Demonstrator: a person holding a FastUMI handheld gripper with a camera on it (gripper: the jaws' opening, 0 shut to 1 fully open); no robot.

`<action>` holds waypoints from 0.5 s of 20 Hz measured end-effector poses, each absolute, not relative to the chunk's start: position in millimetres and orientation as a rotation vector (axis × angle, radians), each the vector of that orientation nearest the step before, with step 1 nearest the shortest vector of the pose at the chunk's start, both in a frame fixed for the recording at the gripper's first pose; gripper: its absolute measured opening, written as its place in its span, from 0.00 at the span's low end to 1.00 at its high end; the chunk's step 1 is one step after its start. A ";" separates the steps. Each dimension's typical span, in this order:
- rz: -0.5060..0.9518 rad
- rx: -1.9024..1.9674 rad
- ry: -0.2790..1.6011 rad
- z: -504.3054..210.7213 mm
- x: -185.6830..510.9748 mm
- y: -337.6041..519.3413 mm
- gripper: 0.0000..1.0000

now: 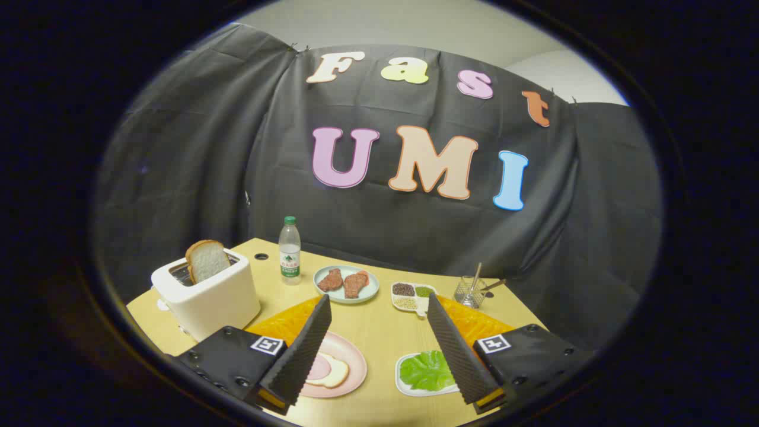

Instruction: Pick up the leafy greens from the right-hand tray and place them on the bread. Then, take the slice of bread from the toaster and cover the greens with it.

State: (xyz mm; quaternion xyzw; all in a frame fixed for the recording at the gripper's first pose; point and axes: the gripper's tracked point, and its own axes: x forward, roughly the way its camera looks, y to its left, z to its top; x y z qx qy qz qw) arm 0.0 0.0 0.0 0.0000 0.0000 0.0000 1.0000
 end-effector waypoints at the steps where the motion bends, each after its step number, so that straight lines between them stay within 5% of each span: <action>1: -0.003 0.001 0.003 -0.2 -0.3 -1.6 1.00; 10: -0.012 0.027 0.022 -7.7 1.9 -18.6 1.00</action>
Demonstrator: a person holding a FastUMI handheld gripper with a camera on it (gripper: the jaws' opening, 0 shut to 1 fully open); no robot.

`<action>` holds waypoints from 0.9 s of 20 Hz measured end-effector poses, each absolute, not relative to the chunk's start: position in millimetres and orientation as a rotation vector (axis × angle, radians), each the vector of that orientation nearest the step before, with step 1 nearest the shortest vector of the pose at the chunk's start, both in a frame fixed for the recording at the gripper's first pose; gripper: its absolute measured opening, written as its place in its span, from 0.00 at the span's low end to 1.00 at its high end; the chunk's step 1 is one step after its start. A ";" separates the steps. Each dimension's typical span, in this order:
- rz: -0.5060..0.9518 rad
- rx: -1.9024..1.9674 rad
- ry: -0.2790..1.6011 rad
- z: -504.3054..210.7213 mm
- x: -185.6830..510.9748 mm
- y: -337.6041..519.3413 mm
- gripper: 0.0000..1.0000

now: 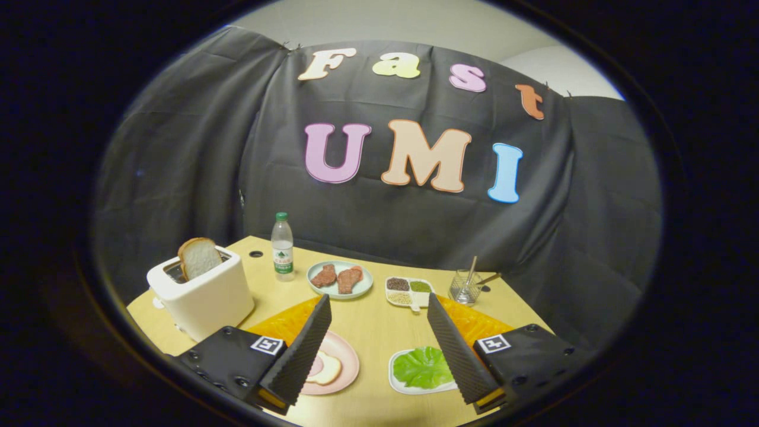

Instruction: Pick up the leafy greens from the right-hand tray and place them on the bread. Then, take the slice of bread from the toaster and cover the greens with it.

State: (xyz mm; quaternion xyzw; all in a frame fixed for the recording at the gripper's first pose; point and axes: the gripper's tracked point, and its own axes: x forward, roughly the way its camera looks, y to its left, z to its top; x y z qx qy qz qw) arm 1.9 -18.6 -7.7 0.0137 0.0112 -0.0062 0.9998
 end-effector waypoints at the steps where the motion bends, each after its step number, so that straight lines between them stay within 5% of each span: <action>1: -0.013 0.031 0.023 -7.3 2.0 -20.3 1.00; 18: 0.001 0.117 0.087 -47.0 2.1 -59.7 1.00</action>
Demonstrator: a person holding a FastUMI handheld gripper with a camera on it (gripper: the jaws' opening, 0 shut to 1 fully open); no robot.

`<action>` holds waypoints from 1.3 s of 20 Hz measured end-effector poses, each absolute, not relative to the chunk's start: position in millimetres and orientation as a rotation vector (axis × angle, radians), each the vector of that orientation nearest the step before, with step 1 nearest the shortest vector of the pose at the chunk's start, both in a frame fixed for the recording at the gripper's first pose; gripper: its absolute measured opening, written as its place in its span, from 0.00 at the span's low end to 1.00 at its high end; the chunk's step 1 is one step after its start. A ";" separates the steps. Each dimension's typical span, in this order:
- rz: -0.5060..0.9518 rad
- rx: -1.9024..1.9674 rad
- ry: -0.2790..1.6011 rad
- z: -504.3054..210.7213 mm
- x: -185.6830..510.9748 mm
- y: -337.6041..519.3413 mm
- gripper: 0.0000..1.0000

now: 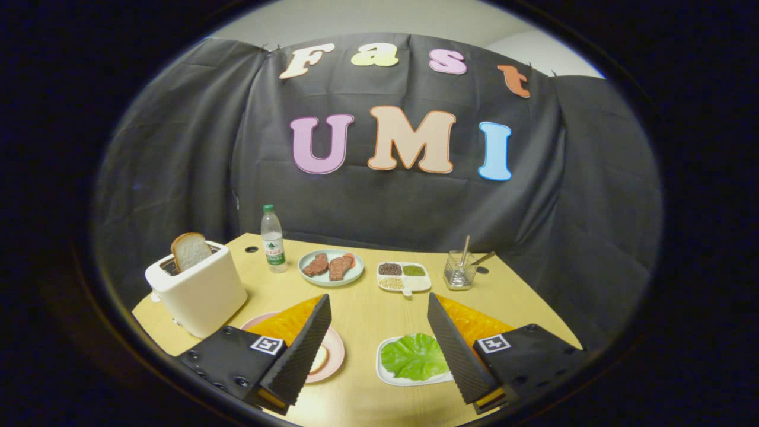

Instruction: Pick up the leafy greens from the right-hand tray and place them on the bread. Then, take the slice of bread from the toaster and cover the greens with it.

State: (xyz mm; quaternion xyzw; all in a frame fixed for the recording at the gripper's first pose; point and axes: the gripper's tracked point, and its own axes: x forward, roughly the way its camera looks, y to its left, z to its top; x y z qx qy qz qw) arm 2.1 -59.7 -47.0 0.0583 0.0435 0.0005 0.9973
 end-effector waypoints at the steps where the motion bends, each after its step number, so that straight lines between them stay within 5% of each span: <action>1: 0.005 0.128 0.093 -50.1 3.2 -63.2 1.00; 26: -0.032 0.792 0.364 -243.9 80.2 -188.7 0.95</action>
